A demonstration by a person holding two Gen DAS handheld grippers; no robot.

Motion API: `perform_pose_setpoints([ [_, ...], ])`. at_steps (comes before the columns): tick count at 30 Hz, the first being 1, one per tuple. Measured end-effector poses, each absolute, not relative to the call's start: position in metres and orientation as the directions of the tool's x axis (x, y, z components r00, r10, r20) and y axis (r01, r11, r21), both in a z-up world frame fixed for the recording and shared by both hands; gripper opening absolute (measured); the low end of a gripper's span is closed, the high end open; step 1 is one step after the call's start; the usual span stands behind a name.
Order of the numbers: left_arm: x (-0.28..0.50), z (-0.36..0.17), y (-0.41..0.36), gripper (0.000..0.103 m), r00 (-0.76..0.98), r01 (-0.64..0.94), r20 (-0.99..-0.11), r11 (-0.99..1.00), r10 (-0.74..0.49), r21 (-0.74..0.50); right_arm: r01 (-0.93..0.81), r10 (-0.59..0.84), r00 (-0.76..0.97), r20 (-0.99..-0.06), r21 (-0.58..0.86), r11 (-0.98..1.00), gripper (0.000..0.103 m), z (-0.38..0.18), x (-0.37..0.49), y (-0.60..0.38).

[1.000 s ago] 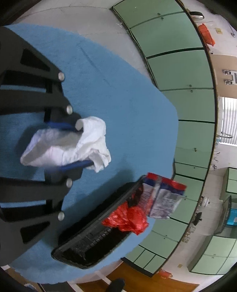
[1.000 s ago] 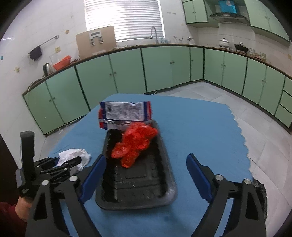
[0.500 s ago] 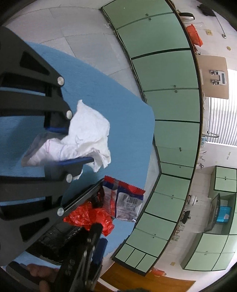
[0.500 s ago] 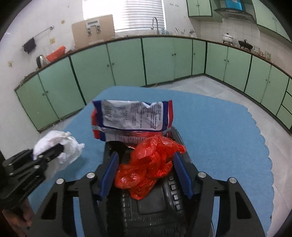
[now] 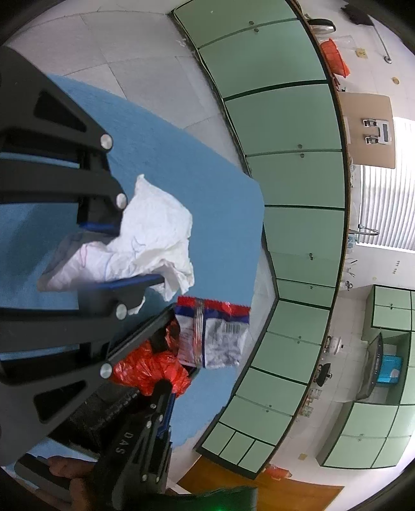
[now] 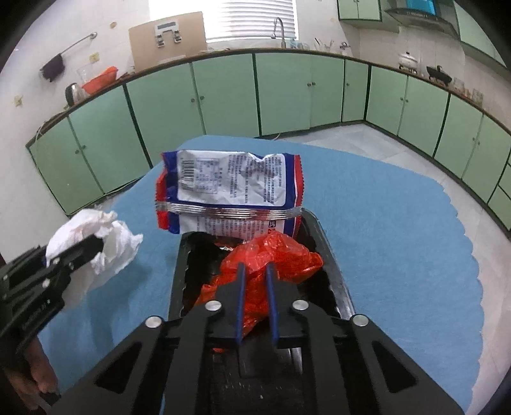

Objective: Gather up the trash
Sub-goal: 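Grasp and lift the red plastic bag from the tray with the right gripper while the left holds the tissue, then carry tissue and red bag over the black bin and open both grippers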

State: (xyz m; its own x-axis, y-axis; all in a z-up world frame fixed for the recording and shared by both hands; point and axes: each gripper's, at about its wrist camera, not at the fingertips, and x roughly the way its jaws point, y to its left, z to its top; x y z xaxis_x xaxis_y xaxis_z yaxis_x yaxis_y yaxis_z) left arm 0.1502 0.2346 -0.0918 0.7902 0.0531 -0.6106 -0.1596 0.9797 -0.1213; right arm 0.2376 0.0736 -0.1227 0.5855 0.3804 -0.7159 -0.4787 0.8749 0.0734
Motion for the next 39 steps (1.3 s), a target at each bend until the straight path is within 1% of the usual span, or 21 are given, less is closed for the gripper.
perform_pose_setpoints([
  [9, 0.133, -0.06, 0.203, 0.021, 0.833, -0.092, -0.553, 0.988, 0.006, -0.128, -0.481, 0.412, 0.62, -0.668, 0.091, 0.872, 0.009, -0.085, 0.21, 0.037],
  [14, 0.129, -0.045, 0.179, 0.021, 0.85, -0.041, -0.526, 0.99, -0.037, -0.137, -0.469, 0.437, 0.641, -0.631, 0.128, 0.874, 0.007, -0.061, 0.197, 0.006],
  [20, 0.132, -0.031, 0.142, 0.021, 0.861, 0.03, -0.501, 0.991, -0.093, -0.134, -0.425, 0.418, 0.686, -0.595, 0.139, 0.895, 0.006, -0.04, 0.187, -0.037],
  [25, 0.143, -0.031, 0.094, 0.021, 0.849, 0.125, -0.497, 0.981, -0.182, -0.146, -0.334, 0.339, 0.744, -0.576, 0.119, 0.935, 0.005, -0.03, 0.179, -0.095],
  [27, 0.15, -0.034, 0.067, 0.021, 0.836, 0.179, -0.496, 0.971, -0.235, -0.159, -0.29, 0.299, 0.761, -0.576, 0.11, 0.951, 0.005, -0.029, 0.177, -0.12],
  [35, 0.179, -0.055, -0.06, 0.021, 0.73, 0.41, -0.506, 0.887, -0.459, -0.213, -0.06, 0.107, 0.795, -0.597, 0.099, 0.993, 0.005, -0.039, 0.167, -0.24],
  [39, 0.191, -0.072, -0.116, 0.021, 0.676, 0.487, -0.517, 0.845, -0.525, -0.22, 0.038, 0.023, 0.789, -0.614, 0.086, 0.996, 0.005, -0.051, 0.156, -0.289],
])
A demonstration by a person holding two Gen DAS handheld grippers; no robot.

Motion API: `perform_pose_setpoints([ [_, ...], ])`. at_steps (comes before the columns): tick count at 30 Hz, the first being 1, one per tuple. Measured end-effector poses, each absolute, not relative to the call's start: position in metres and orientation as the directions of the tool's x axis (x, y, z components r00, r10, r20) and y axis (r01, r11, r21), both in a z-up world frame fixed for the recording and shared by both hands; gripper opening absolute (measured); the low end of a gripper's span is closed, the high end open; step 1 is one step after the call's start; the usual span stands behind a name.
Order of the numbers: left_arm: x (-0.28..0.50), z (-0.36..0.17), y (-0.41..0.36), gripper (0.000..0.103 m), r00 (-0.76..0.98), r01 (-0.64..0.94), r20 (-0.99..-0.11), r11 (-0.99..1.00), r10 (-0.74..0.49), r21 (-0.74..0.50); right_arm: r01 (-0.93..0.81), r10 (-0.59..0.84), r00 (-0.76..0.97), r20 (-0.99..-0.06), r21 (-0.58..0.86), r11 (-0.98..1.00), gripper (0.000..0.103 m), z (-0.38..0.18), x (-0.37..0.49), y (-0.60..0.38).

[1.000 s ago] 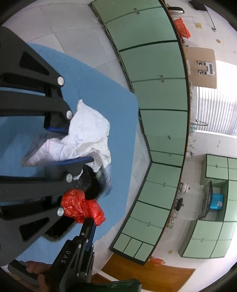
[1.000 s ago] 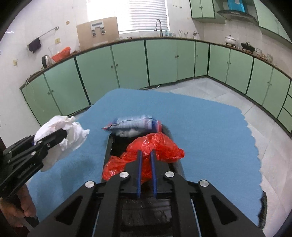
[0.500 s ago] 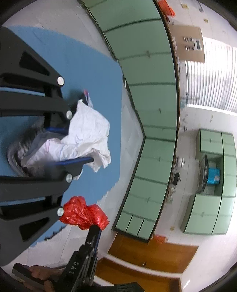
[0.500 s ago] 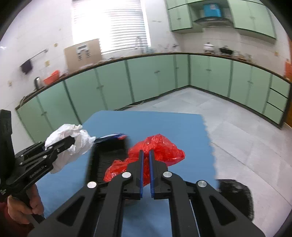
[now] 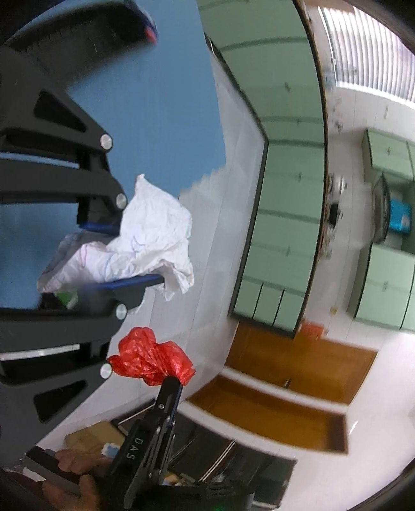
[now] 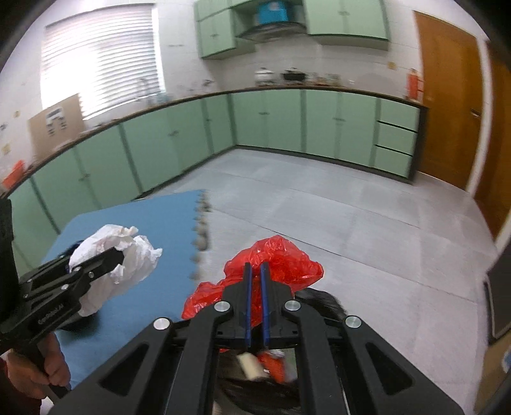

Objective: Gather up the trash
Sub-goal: 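Carry tissue and red bag over the black bin and open both grippers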

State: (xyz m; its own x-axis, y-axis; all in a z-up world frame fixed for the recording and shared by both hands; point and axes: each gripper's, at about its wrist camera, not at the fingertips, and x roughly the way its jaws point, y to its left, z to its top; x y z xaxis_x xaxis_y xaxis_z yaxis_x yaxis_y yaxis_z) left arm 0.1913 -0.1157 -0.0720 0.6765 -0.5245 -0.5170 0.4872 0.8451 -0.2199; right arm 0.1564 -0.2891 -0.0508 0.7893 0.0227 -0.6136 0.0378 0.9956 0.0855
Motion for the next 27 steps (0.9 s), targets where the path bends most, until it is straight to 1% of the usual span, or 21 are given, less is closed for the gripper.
perform_pose_setpoints([
  [3, 0.201, -0.089, -0.149, 0.022, 0.635, 0.528, -0.53, 0.817, -0.561, -0.233, 0.102, -0.023, 0.779, -0.627, 0.089, 0.991, 0.005, -0.061, 0.147, -0.323],
  [5, 0.207, -0.102, -0.166, 0.029, 0.604, 0.54, -0.548, 0.803, -0.579, -0.252, 0.13, -0.047, 0.771, -0.635, 0.084, 0.988, 0.004, -0.069, 0.141, -0.337],
  [6, 0.212, -0.108, -0.176, 0.031, 0.589, 0.545, -0.557, 0.797, -0.585, -0.261, 0.142, -0.057, 0.768, -0.638, 0.083, 0.986, 0.004, -0.072, 0.14, -0.343],
  [8, 0.218, -0.119, -0.187, 0.042, 0.572, 0.551, -0.57, 0.791, -0.59, -0.266, 0.163, -0.066, 0.758, -0.649, 0.091, 0.982, 0.004, -0.079, 0.137, -0.355],
  [10, 0.221, -0.126, -0.195, 0.048, 0.567, 0.556, -0.578, 0.79, -0.587, -0.256, 0.179, -0.073, 0.749, -0.659, 0.096, 0.979, 0.004, -0.087, 0.135, -0.364],
  [13, 0.224, -0.13, -0.193, 0.067, 0.562, 0.56, -0.58, 0.787, -0.591, -0.26, 0.193, -0.075, 0.739, -0.67, 0.104, 0.976, 0.004, -0.096, 0.135, -0.372],
  [27, 0.23, -0.114, -0.135, 0.068, 0.642, 0.474, -0.568, 0.849, -0.515, -0.234, 0.17, -0.031, 0.711, -0.702, 0.13, 0.977, 0.0, -0.129, 0.152, -0.363],
])
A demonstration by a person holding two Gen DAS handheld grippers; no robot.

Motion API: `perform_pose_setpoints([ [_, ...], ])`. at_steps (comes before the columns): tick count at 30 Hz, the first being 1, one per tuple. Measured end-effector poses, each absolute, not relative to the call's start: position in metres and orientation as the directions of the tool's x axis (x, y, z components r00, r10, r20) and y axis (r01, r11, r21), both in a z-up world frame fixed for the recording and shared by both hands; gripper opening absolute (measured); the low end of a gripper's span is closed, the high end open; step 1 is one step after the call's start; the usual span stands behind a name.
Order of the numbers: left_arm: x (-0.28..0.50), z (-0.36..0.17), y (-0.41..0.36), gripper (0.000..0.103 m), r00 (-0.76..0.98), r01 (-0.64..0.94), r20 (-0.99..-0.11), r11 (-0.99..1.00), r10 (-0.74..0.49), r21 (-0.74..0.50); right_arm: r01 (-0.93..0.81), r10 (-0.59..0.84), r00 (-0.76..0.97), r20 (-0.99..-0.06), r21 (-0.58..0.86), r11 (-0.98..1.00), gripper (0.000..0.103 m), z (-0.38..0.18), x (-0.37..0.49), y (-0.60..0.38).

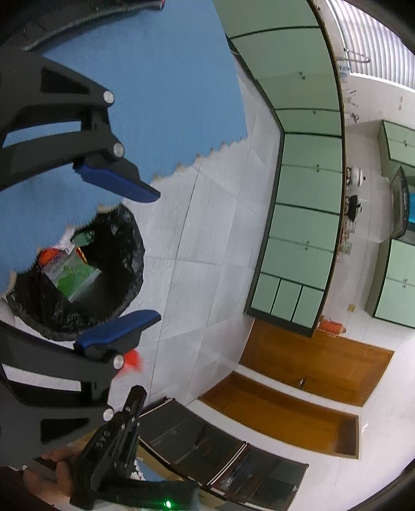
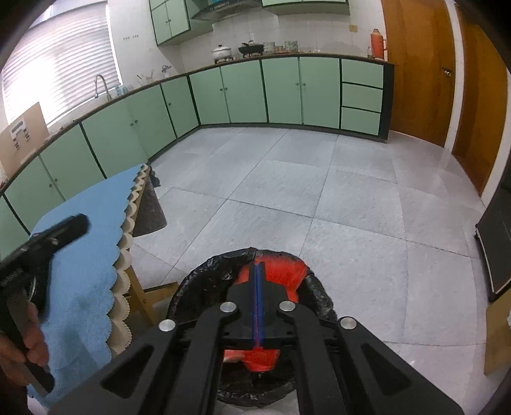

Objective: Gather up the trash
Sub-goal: 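Carry tissue and red bag over the black bin and open both grippers, then grasp the black tray rim with the right gripper and lift it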

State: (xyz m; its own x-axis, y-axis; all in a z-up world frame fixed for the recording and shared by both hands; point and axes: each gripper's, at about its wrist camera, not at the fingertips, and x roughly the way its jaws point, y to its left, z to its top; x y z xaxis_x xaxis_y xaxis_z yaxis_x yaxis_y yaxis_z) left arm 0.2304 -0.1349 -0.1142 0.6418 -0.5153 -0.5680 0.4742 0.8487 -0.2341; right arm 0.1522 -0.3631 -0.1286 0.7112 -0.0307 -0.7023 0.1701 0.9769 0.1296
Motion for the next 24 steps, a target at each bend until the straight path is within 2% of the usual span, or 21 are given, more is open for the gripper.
perform_pose_setpoints([
  [5, 0.225, -0.107, -0.112, 0.069, 0.663, 0.445, -0.573, 0.869, -0.481, -0.215, 0.185, -0.029, 0.677, -0.735, 0.132, 0.974, 0.003, -0.146, 0.17, -0.36],
  [10, 0.214, -0.099, -0.082, 0.071, 0.693, 0.405, -0.578, 0.896, -0.431, -0.183, 0.171, -0.015, 0.693, -0.721, 0.144, 0.975, 0.037, -0.139, 0.168, -0.349],
  [16, 0.191, -0.079, -0.027, 0.074, 0.783, 0.308, -0.534, 0.945, -0.319, -0.113, 0.066, 0.043, 0.753, -0.657, 0.139, 0.988, 0.068, -0.108, 0.163, -0.298],
  [19, 0.18, -0.069, 0.013, 0.075, 0.826, 0.237, -0.511, 0.969, -0.238, -0.068, -0.019, 0.107, 0.768, -0.632, 0.144, 0.989, 0.074, -0.095, 0.166, -0.263],
  [24, 0.166, -0.063, 0.092, 0.075, 0.867, 0.074, -0.493, 0.997, -0.075, -0.02, -0.173, 0.26, 0.741, -0.619, 0.197, 0.965, 0.074, -0.086, 0.178, -0.194],
])
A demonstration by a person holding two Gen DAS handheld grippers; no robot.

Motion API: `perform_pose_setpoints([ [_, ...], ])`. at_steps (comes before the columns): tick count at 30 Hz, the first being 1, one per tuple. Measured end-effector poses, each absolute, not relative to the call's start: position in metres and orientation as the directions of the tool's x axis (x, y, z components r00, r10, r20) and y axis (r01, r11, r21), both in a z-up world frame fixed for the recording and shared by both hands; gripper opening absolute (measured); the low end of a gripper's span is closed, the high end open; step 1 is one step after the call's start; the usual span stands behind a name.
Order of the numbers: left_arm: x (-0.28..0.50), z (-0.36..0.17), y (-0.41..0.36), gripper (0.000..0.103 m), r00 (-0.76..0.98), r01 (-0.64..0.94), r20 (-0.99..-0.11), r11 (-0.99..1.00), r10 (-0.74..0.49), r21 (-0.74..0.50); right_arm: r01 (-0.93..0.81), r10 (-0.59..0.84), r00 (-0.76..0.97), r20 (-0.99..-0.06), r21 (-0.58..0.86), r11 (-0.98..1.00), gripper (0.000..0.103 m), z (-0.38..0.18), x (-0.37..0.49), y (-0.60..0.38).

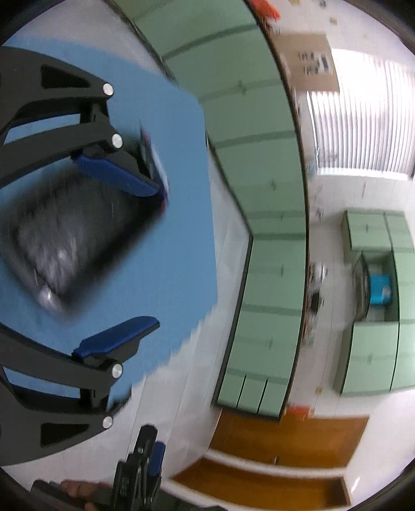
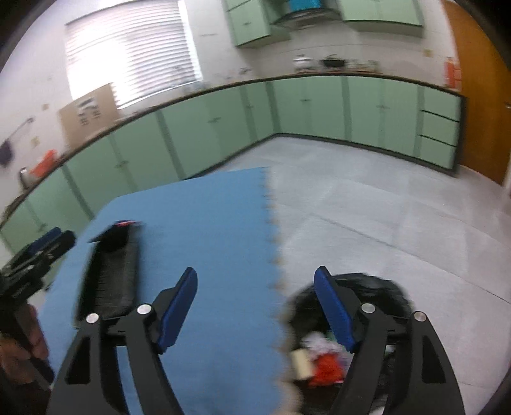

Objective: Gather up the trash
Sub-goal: 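Grasp the black tray rim with the right gripper and lift it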

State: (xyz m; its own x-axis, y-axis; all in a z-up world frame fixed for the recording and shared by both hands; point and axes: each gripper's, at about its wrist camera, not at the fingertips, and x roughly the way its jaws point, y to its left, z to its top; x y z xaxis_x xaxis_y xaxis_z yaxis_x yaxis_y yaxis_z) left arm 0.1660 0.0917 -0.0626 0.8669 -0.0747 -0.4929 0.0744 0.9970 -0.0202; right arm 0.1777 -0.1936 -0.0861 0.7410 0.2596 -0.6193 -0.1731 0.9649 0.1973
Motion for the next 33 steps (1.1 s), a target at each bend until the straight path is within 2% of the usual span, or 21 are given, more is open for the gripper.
perform_pose_setpoints([
  [5, 0.157, -0.07, 0.146, 0.075, 0.857, -0.038, -0.515, 0.999, 0.026, -0.013, -0.296, 0.353, 0.688, -0.634, 0.199, 0.934, 0.074, -0.089, 0.195, -0.118],
  [14, 0.155, -0.093, 0.201, 0.075, 0.822, -0.101, -0.568, 0.993, 0.046, -0.066, -0.401, 0.374, 0.601, -0.706, 0.138, 0.906, 0.072, -0.115, 0.225, -0.027],
  [18, 0.16, -0.099, 0.207, 0.075, 0.816, -0.102, -0.577, 0.992, 0.044, -0.068, -0.418, 0.347, 0.543, -0.765, 0.113, 0.902, 0.06, -0.135, 0.239, -0.012],
  [20, 0.164, -0.101, 0.213, 0.075, 0.812, -0.101, -0.583, 0.992, 0.037, -0.078, -0.422, 0.344, 0.515, -0.785, 0.117, 0.899, 0.05, -0.143, 0.244, -0.009],
  [22, 0.17, -0.102, 0.215, 0.075, 0.81, -0.103, -0.585, 0.991, 0.034, -0.085, -0.427, 0.35, 0.477, -0.806, 0.136, 0.894, 0.024, -0.149, 0.248, -0.006],
  [23, 0.171, -0.102, 0.217, 0.076, 0.81, -0.105, -0.585, 0.991, 0.035, -0.086, -0.422, 0.346, 0.463, -0.816, 0.14, 0.895, 0.019, -0.151, 0.249, -0.006],
  [26, 0.176, -0.106, 0.22, 0.076, 0.807, -0.106, -0.59, 0.99, 0.033, -0.09, -0.445, 0.358, 0.445, -0.821, 0.145, 0.884, 0.014, -0.151, 0.246, -0.006],
  [33, 0.194, -0.108, 0.217, 0.076, 0.804, -0.086, -0.594, 0.991, 0.009, -0.1, -0.417, 0.302, 0.462, -0.834, 0.097, 0.904, 0.014, -0.142, 0.236, -0.027],
])
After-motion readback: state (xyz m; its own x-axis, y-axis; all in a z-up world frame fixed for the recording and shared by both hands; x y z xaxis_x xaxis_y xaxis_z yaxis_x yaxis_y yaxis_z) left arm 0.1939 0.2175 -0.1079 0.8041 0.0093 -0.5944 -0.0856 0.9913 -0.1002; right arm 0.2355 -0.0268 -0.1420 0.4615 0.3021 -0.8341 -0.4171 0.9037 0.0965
